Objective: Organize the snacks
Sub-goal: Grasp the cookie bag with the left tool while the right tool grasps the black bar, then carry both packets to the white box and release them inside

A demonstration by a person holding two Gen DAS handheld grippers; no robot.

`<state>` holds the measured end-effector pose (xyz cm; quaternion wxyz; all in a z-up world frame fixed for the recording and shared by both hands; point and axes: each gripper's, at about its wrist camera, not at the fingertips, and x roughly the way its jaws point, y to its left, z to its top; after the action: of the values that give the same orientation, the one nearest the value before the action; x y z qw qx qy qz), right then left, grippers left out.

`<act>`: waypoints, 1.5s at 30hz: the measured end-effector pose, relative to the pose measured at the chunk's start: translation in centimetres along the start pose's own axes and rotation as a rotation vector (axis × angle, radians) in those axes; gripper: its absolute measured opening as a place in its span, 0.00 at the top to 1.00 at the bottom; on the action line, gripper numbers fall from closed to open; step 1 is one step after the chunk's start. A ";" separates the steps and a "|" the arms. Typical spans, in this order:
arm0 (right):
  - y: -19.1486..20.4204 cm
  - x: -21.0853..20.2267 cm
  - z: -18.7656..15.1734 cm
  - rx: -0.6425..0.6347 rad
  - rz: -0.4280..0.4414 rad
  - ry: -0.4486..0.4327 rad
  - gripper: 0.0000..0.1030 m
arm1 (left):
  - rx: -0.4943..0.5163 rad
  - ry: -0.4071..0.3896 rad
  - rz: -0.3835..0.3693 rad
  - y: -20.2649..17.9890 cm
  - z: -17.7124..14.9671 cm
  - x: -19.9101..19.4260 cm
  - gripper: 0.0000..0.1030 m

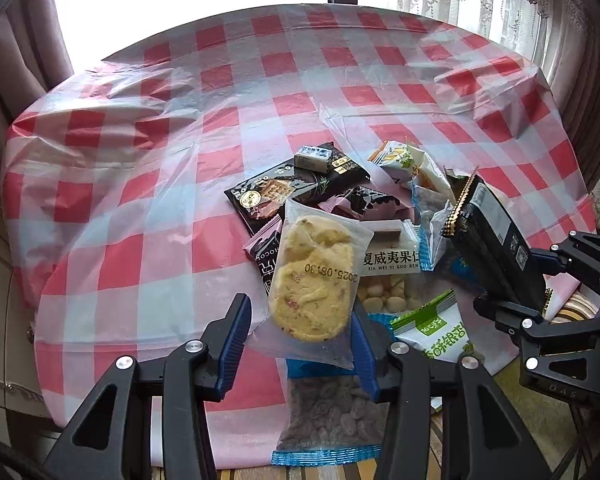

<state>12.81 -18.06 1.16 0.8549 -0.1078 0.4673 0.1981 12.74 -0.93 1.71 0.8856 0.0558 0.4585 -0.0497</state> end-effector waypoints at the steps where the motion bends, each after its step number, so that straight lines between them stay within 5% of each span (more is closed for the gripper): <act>1: -0.3 -0.3 0.0 0.020 0.005 -0.011 0.46 | -0.006 -0.005 0.001 0.0 0.0 -0.3 0.53; 10: -3.8 -3.7 -1.3 0.175 0.042 -0.091 0.46 | -0.029 -0.058 -0.003 -1.0 0.4 -3.1 0.53; 21: -9.0 -7.7 -4.8 0.320 0.023 -0.146 0.46 | 0.054 -0.079 -0.116 -7.9 1.2 -5.0 0.53; 45: -22.5 -11.1 -19.9 0.651 -0.257 -0.026 0.46 | 0.283 0.055 -0.441 -27.4 1.5 -3.3 0.53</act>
<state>2.32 -48.29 -0.28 0.8683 0.1149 0.4776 -0.0688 8.27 -28.10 3.83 0.8239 0.0790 0.4720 -0.3036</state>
